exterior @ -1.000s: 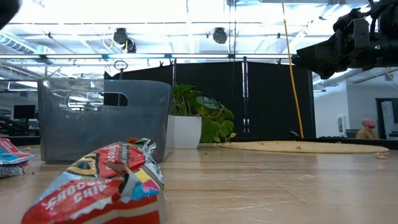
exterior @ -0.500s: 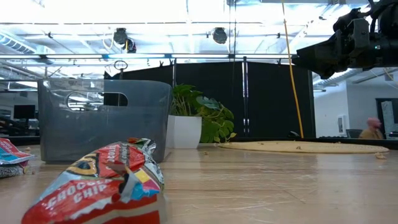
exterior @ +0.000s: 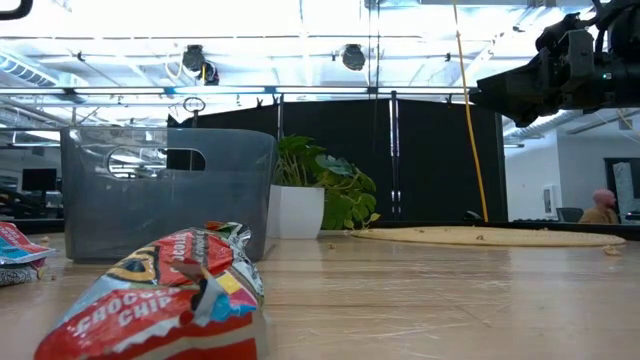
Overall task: Pick and place Granola Bars by type
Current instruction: Put the left red granola bar into the bottom left black bin
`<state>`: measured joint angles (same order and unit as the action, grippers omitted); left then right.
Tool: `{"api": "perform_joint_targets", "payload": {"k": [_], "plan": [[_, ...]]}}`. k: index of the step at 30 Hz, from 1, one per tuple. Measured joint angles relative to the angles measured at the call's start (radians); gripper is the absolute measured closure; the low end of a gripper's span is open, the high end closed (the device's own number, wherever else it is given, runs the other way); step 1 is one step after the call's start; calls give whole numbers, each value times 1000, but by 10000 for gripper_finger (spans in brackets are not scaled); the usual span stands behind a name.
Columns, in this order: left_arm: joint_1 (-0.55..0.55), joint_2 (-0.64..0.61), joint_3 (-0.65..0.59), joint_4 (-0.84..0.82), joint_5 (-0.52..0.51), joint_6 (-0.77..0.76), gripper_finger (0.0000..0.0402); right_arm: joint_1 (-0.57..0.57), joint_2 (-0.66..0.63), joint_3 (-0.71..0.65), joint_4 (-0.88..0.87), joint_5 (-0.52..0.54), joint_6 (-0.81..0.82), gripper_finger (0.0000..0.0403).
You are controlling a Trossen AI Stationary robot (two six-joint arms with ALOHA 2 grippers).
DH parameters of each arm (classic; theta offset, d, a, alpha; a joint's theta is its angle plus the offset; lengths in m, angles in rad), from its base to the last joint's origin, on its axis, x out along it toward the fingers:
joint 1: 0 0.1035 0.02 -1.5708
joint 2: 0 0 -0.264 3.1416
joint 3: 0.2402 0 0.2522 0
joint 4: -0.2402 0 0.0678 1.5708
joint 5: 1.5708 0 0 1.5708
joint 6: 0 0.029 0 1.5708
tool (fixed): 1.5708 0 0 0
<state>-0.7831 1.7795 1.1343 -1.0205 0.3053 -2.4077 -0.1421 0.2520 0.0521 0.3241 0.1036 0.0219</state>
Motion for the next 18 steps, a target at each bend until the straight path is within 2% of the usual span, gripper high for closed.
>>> {"api": "perform_joint_targets", "payload": {"k": [7, 10, 18], "plan": [[4, 68, 0, 40, 28, 3, 238, 0, 0, 0, 0, 0, 0, 202], [4, 73, 0, 38, 61, 0, 238, 0, 0, 0, 0, 0, 0, 202], [4, 75, 0, 39, 53, 1, 243, 0, 0, 0, 0, 0, 0, 202]]}}
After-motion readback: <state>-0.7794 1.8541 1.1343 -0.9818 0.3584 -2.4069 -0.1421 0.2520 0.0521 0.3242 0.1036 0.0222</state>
